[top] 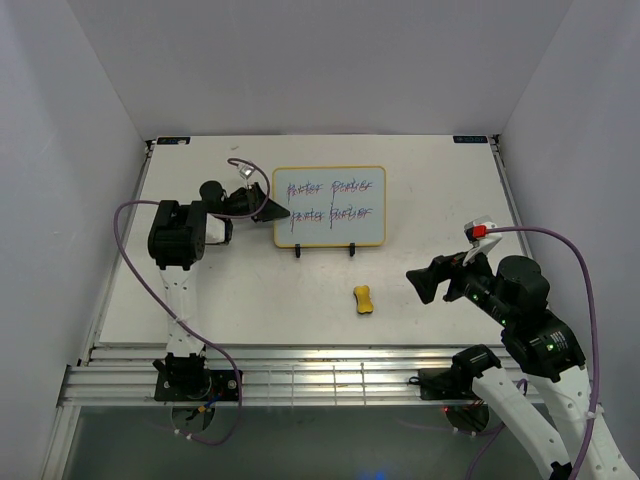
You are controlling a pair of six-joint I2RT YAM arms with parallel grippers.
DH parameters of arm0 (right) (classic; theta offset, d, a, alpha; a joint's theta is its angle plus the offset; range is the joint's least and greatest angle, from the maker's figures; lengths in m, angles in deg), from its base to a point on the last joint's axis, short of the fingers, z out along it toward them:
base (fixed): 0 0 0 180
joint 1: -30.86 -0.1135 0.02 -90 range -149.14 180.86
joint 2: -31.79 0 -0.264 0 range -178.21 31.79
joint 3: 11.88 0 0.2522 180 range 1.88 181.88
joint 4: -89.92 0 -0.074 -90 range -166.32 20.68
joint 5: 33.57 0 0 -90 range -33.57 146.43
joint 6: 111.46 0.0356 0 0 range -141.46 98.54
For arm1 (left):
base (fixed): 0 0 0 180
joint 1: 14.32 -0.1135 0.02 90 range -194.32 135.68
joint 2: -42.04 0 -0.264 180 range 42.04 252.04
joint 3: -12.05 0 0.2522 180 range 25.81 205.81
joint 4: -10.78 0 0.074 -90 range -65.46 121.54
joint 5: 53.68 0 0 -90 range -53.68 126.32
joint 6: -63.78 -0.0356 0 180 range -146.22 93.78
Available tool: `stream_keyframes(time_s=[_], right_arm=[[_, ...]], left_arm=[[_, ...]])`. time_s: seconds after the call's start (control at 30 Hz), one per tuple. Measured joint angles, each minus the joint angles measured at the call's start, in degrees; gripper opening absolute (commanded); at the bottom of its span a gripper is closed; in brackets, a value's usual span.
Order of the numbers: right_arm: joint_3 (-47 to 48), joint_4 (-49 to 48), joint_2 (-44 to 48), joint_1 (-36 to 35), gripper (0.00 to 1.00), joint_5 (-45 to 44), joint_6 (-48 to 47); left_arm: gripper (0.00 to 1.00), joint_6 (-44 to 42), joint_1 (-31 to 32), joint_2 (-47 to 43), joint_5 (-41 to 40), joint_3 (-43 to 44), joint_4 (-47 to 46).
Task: Erase the whiteboard
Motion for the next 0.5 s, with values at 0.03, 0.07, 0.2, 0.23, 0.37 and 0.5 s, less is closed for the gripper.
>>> stream_keyframes(time_s=[0.03,0.07,0.2,0.23,0.37,0.5], right_arm=[[0.0,0.0,0.0,0.0,0.96,0.1,0.0],[0.0,0.0,0.0,0.0,0.97,0.1,0.0],[0.0,0.0,0.0,0.0,0.97,0.2,0.0],[0.0,0.0,0.0,0.0,0.97,0.2,0.0],[0.0,0.0,0.0,0.0,0.98,0.3,0.0],[0.0,0.0,-0.1,0.0,0.98,0.5,0.2]], left_arm=[[0.54,2.3,0.0,1.0,0.1,0.4,-1.6],[0.54,3.7,0.0,1.7,0.1,0.6,-2.6],[0.54,7.8,-0.1,3.4,0.2,0.9,-5.7],[0.53,8.3,-0.2,3.5,0.2,0.9,-6.1],[0.45,9.3,-0.2,3.6,0.3,1.7,-7.3],[0.40,9.9,-0.2,3.6,0.3,3.4,-8.1]])
